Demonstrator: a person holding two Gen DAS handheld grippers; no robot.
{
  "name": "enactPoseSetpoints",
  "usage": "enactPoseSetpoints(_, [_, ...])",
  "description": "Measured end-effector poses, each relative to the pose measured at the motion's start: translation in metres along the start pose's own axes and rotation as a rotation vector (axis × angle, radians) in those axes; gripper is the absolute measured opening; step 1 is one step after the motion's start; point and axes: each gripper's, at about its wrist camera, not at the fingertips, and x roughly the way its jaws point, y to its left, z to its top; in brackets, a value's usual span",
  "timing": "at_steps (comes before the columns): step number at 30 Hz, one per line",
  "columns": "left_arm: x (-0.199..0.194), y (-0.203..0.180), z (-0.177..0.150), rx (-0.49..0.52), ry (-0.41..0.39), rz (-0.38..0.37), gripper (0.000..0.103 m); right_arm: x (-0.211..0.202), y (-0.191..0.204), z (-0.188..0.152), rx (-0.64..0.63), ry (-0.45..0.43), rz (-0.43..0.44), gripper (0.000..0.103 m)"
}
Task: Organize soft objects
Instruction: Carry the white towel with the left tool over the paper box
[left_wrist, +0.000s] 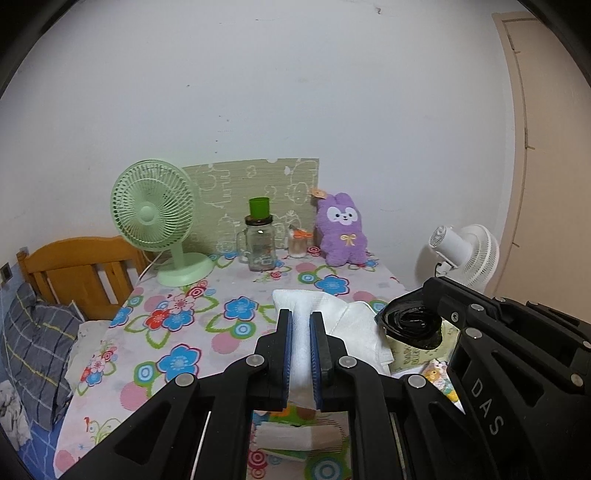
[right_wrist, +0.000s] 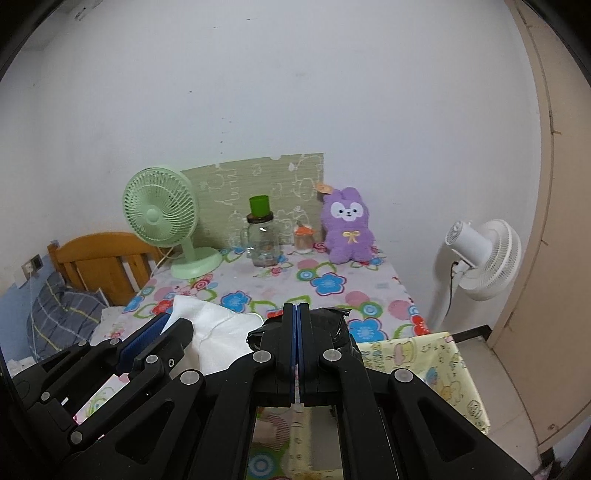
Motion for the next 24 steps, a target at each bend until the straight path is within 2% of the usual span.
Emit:
enactPoseSetpoints(10, [0.009,-0.028,-0.002,0.025,0.011,-0.065,0.006,-0.003,-0.029,-0.004,0.025,0.003,-0.064,0.003])
enactPoseSetpoints(24, [0.029,-0.063,-0.006,0.055,0.046,-0.113,0.006,0.006,-0.066,-0.014,0.049,0.03,-0.12,0.003])
